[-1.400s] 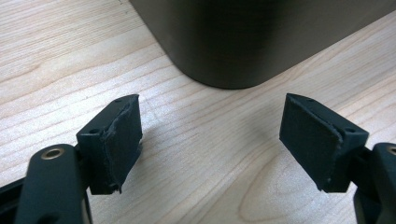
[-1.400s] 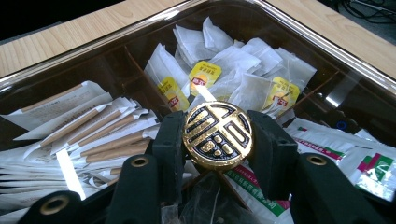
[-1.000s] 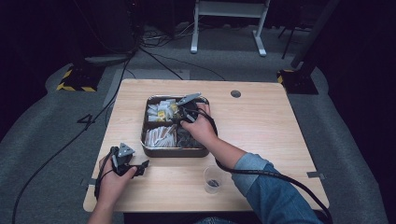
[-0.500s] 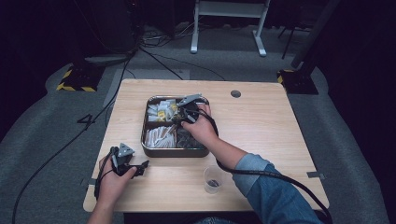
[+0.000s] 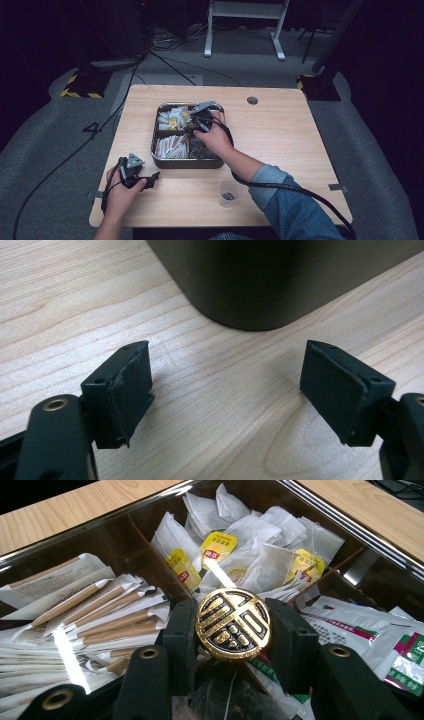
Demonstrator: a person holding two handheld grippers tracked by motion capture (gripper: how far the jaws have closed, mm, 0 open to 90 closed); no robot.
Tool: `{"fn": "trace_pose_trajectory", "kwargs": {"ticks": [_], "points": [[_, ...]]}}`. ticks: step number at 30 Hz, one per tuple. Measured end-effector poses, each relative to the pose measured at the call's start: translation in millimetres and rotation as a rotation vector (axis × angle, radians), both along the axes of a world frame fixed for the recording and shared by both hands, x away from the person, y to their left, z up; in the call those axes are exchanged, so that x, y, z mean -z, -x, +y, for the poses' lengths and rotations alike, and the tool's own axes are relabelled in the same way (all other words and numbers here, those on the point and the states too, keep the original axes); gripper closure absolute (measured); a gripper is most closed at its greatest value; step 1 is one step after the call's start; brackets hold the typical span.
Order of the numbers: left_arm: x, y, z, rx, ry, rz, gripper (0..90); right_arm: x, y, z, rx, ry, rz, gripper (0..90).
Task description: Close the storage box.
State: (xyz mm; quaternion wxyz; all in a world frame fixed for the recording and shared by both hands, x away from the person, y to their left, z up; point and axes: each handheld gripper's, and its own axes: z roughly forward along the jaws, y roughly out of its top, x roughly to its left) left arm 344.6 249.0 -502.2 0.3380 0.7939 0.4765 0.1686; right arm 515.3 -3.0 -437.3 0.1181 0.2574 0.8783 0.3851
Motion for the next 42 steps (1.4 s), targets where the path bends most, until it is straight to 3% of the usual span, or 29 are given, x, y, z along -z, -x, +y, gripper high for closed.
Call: {"fn": "trace_pose_trajectory", "kwargs": {"ticks": [3,5,9,12,21,30,35,39,42], "points": [[0.5,-0.3,-0.1,0.007,-0.006,-0.005,20.6,0.6,0.2,-1.1,-0.007,-0.003,-0.006,57.6],[0.9,-0.2,0.4,0.01,-0.009,-0.01,20.5,-0.7,1.2,-2.0,-0.008,-0.016,-0.011,50.3],[1.3,1.5,3.4,0.014,-0.004,-0.01,20.0,-10.7,5.5,-6.5,-0.015,-0.063,-0.027,43.2],[1.3,3.0,6.4,0.012,0.001,-0.007,19.9,-19.1,9.0,-13.9,-0.037,-0.067,-0.034,41.0],[1.7,5.5,9.7,0.018,-0.025,-0.009,18.5,-45.8,20.3,-50.8,-0.067,-0.122,-0.03,38.4],[2.2,5.9,8.1,0.004,-0.021,-0.013,17.7,-68.9,33.4,-89.2,-0.079,-0.176,-0.028,36.4],[1.9,5.9,7.6,0.0,-0.022,-0.009,17.5,-75.5,40.7,-107.1,-0.108,-0.163,-0.002,30.4],[2.2,5.4,6.6,-0.003,-0.021,-0.01,17.0,-80.4,48.7,-122.6,-0.099,-0.172,-0.037,29.9],[2.2,5.3,6.6,-0.004,-0.021,-0.011,17.0,-82.1,51.9,-136.4,-0.088,-0.193,-0.034,29.8]]}}
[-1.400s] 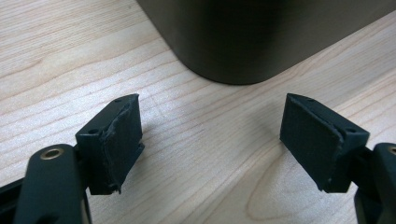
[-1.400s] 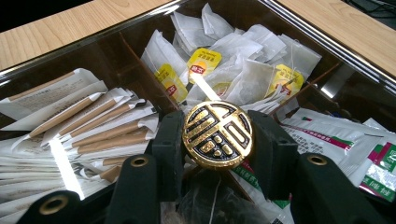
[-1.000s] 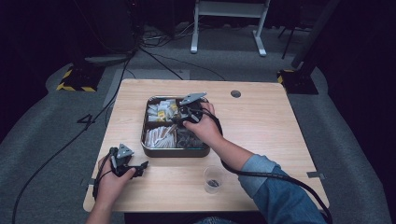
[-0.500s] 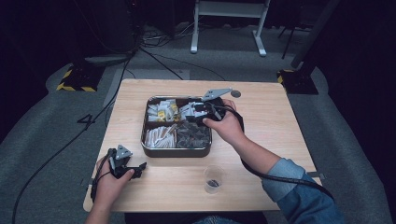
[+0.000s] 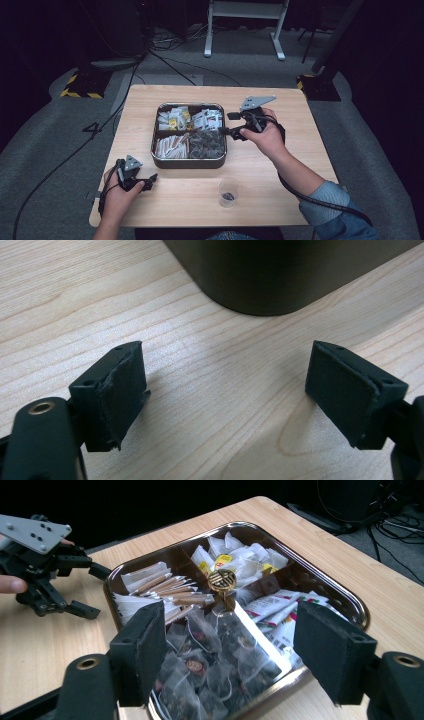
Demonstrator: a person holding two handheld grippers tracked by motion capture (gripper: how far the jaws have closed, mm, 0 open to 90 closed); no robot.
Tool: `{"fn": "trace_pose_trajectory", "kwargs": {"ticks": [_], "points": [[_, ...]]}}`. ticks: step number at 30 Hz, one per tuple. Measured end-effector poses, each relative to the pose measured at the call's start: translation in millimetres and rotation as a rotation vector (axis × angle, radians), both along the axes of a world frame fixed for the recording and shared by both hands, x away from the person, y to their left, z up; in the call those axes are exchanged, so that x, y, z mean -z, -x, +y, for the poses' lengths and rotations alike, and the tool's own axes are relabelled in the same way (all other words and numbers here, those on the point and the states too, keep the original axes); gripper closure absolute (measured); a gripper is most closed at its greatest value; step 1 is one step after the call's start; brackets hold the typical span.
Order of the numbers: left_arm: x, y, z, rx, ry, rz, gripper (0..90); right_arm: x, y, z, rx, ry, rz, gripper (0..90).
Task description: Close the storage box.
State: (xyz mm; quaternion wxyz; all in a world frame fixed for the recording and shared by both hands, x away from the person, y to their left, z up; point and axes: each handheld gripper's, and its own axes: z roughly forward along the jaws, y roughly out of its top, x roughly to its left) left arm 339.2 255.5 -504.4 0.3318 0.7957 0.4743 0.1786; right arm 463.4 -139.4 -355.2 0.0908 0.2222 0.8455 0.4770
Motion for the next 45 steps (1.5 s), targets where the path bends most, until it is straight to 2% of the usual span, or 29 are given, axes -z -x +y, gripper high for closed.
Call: {"fn": "trace_pose_trajectory", "kwargs": {"ticks": [6,13,19,22,24,27,31,36,45], "points": [[0.0,-0.2,0.1,0.001,-0.002,-0.002,17.0,2.6,-0.1,-28.7,0.036,0.007,-0.001,28.6],[0.0,-3.8,-2.1,0.005,-0.007,0.001,15.1,11.5,4.6,-64.1,0.074,-0.013,0.012,27.3],[-0.1,-5.4,-3.5,0.002,-0.006,0.003,14.9,23.0,13.0,-93.2,0.056,0.003,0.024,26.3],[0.0,-6.5,-3.9,0.003,-0.002,0.003,14.8,30.1,15.4,-107.4,0.043,-0.023,0.047,25.7],[0.0,-6.7,-4.1,0.003,-0.002,0.004,14.8,36.9,16.6,-115.2,0.045,-0.026,0.042,27.1],[0.0,-6.8,-4.2,0.003,-0.002,0.004,14.8,45.7,15.0,-122.5,0.056,0.033,0.046,26.5],[0.0,-6.8,-4.2,0.003,-0.002,0.004,14.8,53.6,15.1,-133.4,0.076,-0.018,0.083,26.1],[0.0,-6.8,-4.2,0.004,-0.005,0.003,14.9,67.8,16.1,-146.4,0.117,0.007,0.087,25.9],[0.0,-6.8,-4.2,0.004,-0.003,0.004,14.9,101.0,11.2,-161.9,0.152,0.144,0.047,24.2]]}}
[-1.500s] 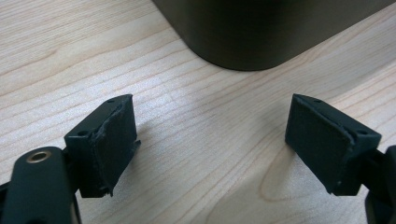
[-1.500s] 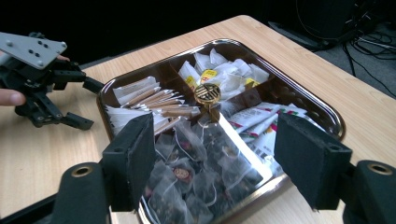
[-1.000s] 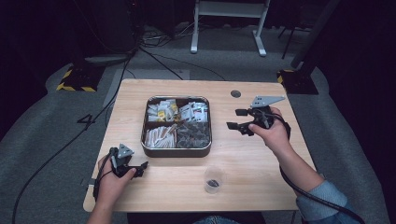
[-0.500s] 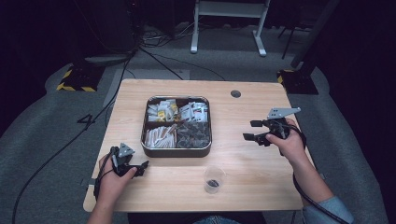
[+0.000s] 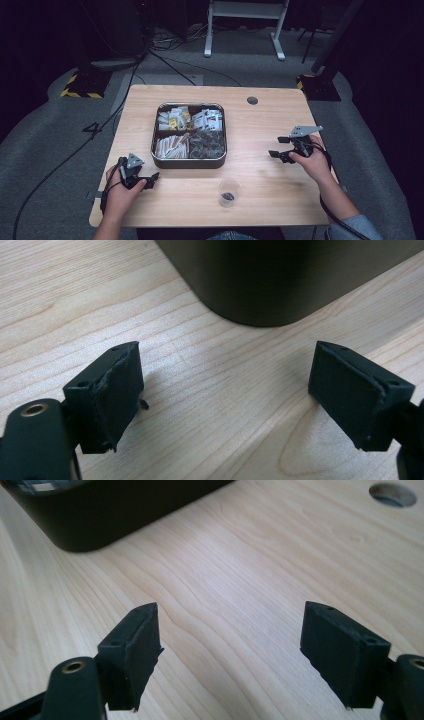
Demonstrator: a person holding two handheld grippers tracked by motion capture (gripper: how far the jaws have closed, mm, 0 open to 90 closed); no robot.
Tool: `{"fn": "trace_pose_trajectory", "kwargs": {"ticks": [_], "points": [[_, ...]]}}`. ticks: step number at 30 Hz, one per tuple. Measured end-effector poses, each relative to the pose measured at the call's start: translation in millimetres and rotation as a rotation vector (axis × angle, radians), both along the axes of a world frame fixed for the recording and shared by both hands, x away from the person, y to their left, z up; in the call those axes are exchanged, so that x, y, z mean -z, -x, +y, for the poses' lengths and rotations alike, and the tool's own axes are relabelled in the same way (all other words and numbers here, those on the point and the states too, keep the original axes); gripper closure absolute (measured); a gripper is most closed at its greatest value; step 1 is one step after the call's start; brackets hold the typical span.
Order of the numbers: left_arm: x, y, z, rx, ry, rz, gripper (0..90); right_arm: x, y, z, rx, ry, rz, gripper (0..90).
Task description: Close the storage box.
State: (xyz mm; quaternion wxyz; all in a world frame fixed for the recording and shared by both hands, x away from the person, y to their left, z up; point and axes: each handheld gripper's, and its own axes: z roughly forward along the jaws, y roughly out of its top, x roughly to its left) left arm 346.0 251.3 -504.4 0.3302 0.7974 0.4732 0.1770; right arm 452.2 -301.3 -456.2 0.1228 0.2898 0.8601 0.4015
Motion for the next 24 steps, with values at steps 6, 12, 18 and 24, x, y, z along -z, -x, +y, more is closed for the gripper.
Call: {"fn": "trace_pose_trajectory", "kwargs": {"ticks": [6,12,18,24], "points": [[-0.1,-0.2,-0.1,0.001,0.0,0.002,14.9,20.3,-2.2,-6.9,0.026,-0.01,0.01,23.1],[0.0,-0.2,-0.1,0.002,0.0,0.002,14.9,33.7,-5.7,-8.2,0.045,-0.026,0.036,21.2],[-0.1,-0.2,0.0,0.002,-0.001,0.001,14.9,40.8,-4.7,-4.2,0.03,-0.014,0.029,20.0],[0.0,-0.2,-0.1,0.002,0.0,0.001,14.9,43.6,-2.3,-1.1,0.017,-0.005,0.038,16.8]]}}
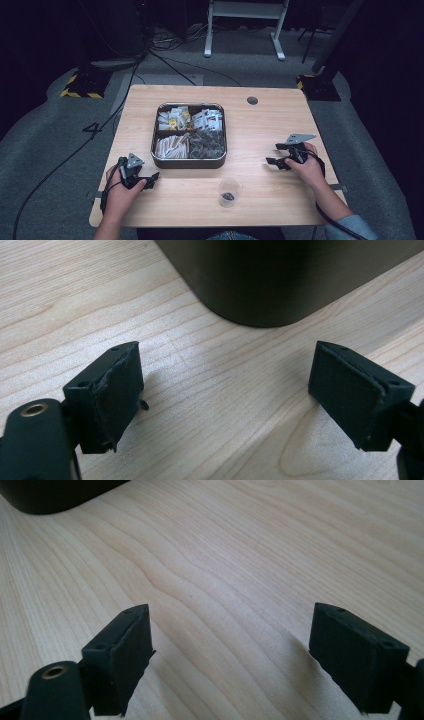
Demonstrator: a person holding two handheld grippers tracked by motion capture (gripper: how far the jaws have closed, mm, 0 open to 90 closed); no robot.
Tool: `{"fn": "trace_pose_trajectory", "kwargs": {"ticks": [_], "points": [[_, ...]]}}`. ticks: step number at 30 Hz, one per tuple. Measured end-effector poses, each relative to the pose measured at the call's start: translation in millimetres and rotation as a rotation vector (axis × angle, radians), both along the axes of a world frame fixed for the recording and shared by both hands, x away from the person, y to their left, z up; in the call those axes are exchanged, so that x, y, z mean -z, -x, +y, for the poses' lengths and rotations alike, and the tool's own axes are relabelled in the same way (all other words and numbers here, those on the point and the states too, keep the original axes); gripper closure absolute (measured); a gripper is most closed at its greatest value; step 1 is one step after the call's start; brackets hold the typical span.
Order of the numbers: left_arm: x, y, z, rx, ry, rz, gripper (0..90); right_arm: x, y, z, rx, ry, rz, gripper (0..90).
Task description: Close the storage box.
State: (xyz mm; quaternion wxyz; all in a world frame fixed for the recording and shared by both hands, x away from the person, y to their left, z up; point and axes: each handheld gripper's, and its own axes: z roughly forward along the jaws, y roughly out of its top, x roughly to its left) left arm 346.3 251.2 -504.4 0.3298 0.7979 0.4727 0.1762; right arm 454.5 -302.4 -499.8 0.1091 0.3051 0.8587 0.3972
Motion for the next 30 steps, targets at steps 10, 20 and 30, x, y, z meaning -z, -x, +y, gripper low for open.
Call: {"fn": "trace_pose_trajectory", "kwargs": {"ticks": [10,20,30], "points": [[0.2,-0.4,-0.3,-0.001,0.003,-0.002,14.9,3.0,0.5,0.5,0.021,0.003,0.004,16.1],[0.2,-0.3,-0.3,-0.001,0.003,-0.002,14.8,4.4,1.2,7.2,0.022,0.068,-0.026,8.7],[0.2,-0.3,-0.2,0.0,0.002,-0.002,14.9,4.5,0.7,7.4,0.023,0.067,-0.023,7.8]]}}
